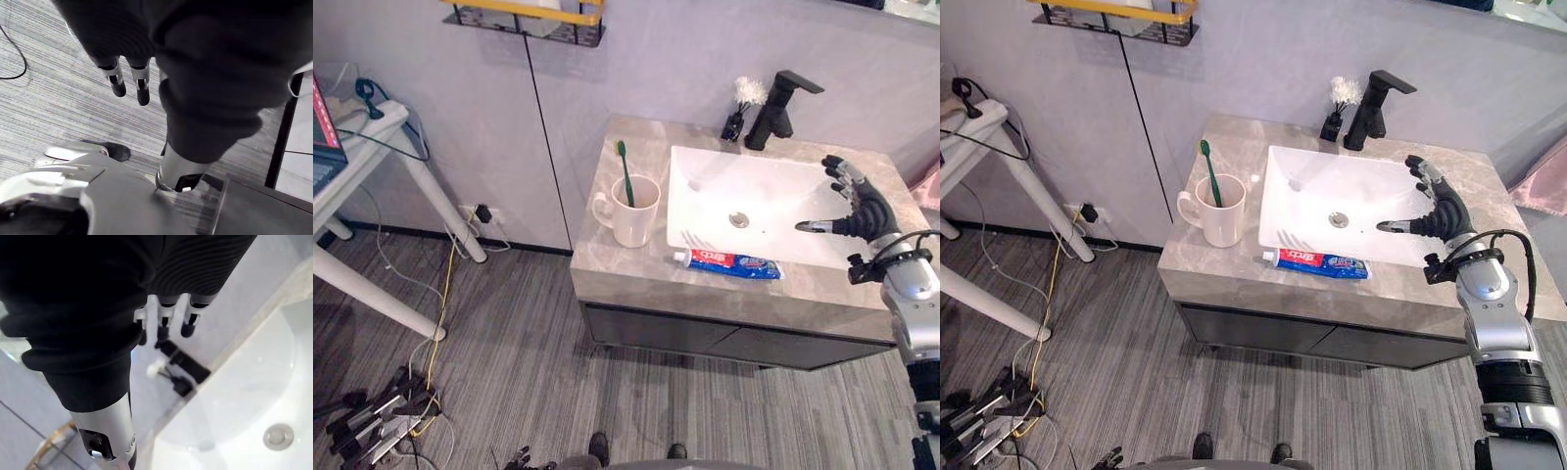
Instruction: Organize washtable
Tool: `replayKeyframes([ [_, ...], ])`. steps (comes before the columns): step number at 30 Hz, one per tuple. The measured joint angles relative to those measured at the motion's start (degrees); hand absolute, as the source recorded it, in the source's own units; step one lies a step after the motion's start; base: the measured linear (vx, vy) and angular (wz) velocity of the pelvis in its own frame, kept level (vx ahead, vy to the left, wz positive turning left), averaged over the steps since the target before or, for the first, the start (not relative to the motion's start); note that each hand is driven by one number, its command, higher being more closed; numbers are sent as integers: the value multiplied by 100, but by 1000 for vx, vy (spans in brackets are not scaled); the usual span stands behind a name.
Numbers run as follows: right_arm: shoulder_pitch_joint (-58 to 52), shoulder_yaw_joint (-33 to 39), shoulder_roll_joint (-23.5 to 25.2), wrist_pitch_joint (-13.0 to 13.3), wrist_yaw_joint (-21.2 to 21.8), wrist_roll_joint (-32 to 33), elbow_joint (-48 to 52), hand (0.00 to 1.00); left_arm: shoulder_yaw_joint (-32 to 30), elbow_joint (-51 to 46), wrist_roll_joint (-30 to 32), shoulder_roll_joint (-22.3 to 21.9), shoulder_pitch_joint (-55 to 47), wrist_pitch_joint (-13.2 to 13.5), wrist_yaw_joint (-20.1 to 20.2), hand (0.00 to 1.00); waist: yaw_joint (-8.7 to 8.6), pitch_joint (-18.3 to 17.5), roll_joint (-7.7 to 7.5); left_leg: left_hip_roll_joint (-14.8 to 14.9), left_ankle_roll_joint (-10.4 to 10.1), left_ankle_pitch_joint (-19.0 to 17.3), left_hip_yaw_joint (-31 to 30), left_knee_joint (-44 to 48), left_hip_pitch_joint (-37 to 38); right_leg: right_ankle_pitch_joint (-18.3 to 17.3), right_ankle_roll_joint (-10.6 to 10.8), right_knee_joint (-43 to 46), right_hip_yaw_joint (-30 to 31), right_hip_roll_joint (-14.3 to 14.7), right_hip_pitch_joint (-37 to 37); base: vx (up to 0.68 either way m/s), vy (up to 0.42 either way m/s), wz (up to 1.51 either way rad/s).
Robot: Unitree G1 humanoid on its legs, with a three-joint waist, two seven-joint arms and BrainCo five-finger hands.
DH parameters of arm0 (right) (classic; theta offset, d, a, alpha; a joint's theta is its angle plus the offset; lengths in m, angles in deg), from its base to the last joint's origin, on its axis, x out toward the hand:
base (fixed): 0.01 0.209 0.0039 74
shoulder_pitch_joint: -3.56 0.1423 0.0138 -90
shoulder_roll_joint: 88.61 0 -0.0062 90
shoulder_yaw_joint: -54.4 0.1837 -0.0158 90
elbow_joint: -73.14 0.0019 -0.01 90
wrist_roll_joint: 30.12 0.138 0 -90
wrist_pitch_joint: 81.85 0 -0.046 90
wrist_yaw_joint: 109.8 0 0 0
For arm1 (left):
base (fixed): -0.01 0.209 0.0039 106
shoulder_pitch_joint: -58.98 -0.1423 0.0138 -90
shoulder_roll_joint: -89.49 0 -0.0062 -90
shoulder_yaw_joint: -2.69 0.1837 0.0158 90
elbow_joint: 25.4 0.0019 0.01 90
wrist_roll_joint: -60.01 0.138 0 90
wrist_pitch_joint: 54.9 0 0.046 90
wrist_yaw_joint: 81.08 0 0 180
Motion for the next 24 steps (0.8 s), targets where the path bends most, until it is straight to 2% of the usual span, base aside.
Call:
replayKeyframes([
  [3,26,-85,1,0,39,6,-17,0,34,-21,3,0,-6,22,0,0,11,130,9,-29,14,19,-21,1,-19,18,25,-4,-26,-31,-4,-14,26,6],
  [16,55,-693,91,106,407,64,-2,0,58,-21,5,55,-17,102,6,0,33,248,-82,-43,24,54,-51,0,-148,55,36,-11,-62,-44,-111,-1,-1,1],
  [24,-145,-937,105,108,630,59,-8,0,241,-27,2,110,5,161,5,0,130,278,-96,-44,23,55,-55,-6,-150,55,36,-10,-69,-43,-114,0,0,0],
])
